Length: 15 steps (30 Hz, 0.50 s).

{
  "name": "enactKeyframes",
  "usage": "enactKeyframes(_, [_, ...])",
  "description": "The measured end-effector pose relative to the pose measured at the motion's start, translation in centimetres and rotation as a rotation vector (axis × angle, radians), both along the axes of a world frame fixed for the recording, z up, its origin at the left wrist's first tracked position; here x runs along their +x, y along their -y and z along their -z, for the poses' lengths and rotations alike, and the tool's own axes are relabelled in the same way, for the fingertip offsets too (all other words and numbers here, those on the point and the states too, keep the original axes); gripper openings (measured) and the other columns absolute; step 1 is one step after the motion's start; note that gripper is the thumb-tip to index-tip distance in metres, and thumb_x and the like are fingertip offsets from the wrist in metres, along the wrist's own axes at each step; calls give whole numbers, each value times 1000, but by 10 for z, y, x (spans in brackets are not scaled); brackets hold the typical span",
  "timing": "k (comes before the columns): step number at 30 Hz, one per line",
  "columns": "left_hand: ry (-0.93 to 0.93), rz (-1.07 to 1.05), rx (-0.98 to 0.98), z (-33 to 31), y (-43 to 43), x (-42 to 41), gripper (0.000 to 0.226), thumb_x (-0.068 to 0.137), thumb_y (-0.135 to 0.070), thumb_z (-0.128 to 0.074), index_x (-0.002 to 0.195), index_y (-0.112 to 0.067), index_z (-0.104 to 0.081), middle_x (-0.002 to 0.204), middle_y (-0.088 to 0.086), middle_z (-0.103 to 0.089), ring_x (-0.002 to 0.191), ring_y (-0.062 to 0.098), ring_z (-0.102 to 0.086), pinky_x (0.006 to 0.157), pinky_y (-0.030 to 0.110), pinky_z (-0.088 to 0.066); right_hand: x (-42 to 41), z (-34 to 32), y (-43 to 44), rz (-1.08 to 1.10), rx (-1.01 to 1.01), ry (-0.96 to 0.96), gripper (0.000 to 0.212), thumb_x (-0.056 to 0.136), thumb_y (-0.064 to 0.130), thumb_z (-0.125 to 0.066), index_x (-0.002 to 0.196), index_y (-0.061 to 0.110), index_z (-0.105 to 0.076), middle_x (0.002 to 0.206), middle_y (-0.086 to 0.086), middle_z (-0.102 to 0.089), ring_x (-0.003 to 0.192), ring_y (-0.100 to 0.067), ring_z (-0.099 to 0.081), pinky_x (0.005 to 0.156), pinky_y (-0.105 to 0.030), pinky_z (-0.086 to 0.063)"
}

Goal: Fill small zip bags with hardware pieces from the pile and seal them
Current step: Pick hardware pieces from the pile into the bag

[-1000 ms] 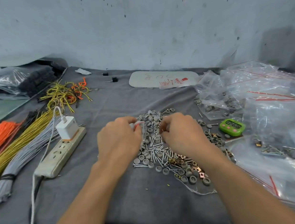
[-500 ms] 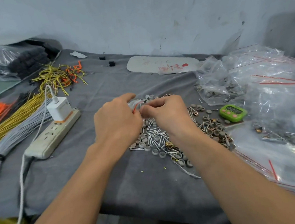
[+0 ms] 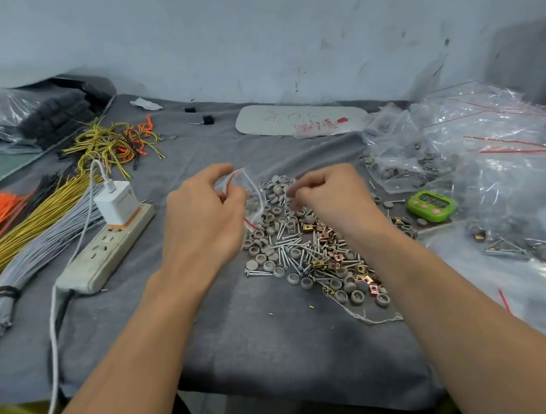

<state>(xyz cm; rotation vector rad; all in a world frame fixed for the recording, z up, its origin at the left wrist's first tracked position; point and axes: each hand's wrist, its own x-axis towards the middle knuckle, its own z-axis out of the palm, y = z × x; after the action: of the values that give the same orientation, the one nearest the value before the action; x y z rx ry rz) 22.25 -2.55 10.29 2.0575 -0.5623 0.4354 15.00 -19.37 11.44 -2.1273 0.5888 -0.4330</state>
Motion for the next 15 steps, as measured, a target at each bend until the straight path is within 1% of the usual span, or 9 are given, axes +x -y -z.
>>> enactKeyframes(1, [-4,-8,-4,0,0,0,35,90,-38,-53,117,-29,-72,68,-3,-71,79,29,-67,71,31,-45,-2,4,3,-30,-165,-156,15,89,19,-72,86,29,-82,81,11,-78,67,-6,-70,64,-23,-54])
enactKeyframes(3, [-17,-18,-16,0,0,-1,36,87,-40,-51,114,-29,-73,49,-11,-59,69,25,-63,69,31,-48,-3,14,2,-73,-449,-443,9,88,25,-73,96,23,-78,94,0,-77,80,-19,-70,76,-35,-61])
enactKeyframes(5, [-23,-18,-26,0,1,-2,36,87,-42,-51,112,-29,-74,44,-13,-52,71,27,-65,70,34,-51,-1,21,-6,-83,-561,-553,14,89,21,-71,99,13,-69,104,-8,-72,85,-27,-66,76,-36,-57])
enactKeyframes(7, [-26,-15,-35,1,1,-4,34,87,-40,-53,111,-29,-74,43,-13,-51,62,22,-61,67,34,-50,1,22,-16,-120,-614,-562,7,90,14,-64,93,13,-58,109,-13,-68,83,-31,-60,71,-34,-47])
enactKeyframes(9, [-37,-8,-43,2,2,-6,33,87,-40,-52,111,-31,-74,45,-15,-55,49,9,-50,63,32,-48,1,22,-20,-144,-655,-550,11,89,10,-60,93,18,-54,114,-14,-66,90,-35,-61,73,-35,-43])
enactKeyframes(11, [-59,-3,-49,3,2,-7,32,88,-41,-53,111,-33,-73,47,-14,-57,48,8,-49,62,32,-48,-2,21,-19,-121,-688,-513,11,87,9,-60,96,16,-58,114,-14,-67,91,-35,-61,74,-36,-43])
enactKeyframes(12, [-70,2,-53,3,2,-8,30,89,-41,-54,111,-33,-73,48,-13,-59,49,9,-50,61,31,-47,-3,19,-17,-97,-691,-492,15,87,9,-61,100,15,-65,111,-12,-68,89,-34,-62,74,-36,-44])
enactKeyframes(13, [-76,9,-59,3,2,-8,29,90,-40,-55,111,-33,-73,49,-12,-60,48,8,-51,60,30,-45,-4,17,-13,-69,-684,-464,19,86,10,-63,101,19,-70,108,-9,-70,88,-32,-64,74,-36,-46])
enactKeyframes(15, [-71,22,-64,3,2,-9,26,90,-39,-56,109,-34,-73,51,-11,-62,45,6,-52,55,27,-40,-7,9,-7,2,-574,-326,17,86,14,-69,93,27,-76,99,-2,-74,88,-26,-69,76,-35,-55])
